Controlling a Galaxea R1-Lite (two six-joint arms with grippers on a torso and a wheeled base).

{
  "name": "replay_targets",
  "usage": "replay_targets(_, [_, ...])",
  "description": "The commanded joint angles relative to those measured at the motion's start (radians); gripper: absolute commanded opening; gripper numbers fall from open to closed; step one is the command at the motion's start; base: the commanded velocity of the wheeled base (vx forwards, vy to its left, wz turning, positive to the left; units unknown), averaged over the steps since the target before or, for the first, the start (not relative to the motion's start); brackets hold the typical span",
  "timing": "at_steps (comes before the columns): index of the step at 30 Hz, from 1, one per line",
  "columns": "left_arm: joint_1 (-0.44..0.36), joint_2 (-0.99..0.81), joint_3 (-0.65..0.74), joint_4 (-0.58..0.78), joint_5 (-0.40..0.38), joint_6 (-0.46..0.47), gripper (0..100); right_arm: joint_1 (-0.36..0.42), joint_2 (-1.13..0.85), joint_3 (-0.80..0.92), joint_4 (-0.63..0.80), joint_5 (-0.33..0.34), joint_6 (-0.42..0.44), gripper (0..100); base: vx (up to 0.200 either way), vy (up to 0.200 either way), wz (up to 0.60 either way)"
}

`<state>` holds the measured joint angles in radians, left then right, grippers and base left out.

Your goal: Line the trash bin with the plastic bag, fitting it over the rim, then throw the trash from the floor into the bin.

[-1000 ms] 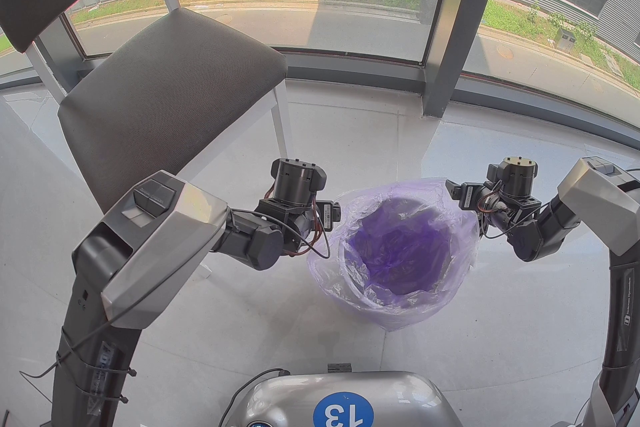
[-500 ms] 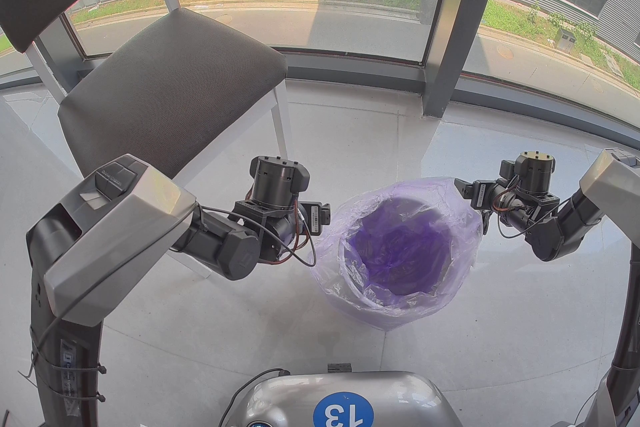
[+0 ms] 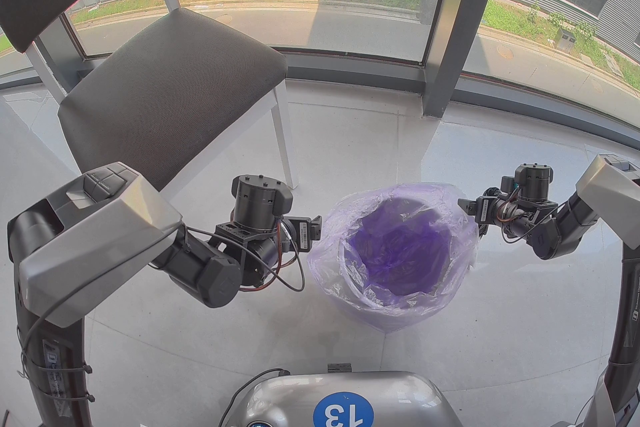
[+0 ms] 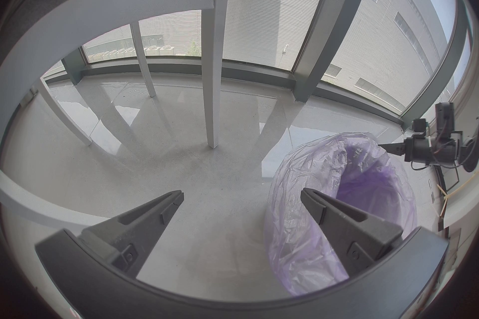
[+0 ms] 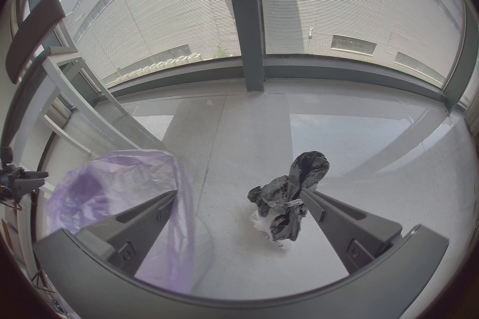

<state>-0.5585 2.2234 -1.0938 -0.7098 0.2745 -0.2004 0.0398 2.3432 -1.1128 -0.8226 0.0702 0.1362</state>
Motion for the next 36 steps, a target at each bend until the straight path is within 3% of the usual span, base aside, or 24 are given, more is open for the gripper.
replay_targets(1, [-0.018, -0.028, 0.088, -0.059, -0.017, 0.001, 100, -0.006, 0.099, -0.039, 0.023, -0.001, -0.001, 100, 0.000, 0.000, 0.00])
replay_targets(14, [-0.044, -0.028, 0.123, -0.105, -0.021, 0.004, 100, 0.005, 0.185, -0.088, 0.023, -0.001, 0.006, 100, 0.000, 0.000, 0.00])
replay_targets(30, [-0.049, 0.019, 0.120, -0.105, -0.023, 0.001, 100, 0.000, -0.214, 0.143, 0.019, 0.000, -0.021, 100, 0.000, 0.000, 0.00])
replay_targets(36, [-0.037, 0.071, 0.132, -0.106, -0.057, -0.002, 100, 0.005, -0.289, 0.189, 0.014, 0.000, -0.043, 100, 0.000, 0.000, 0.00])
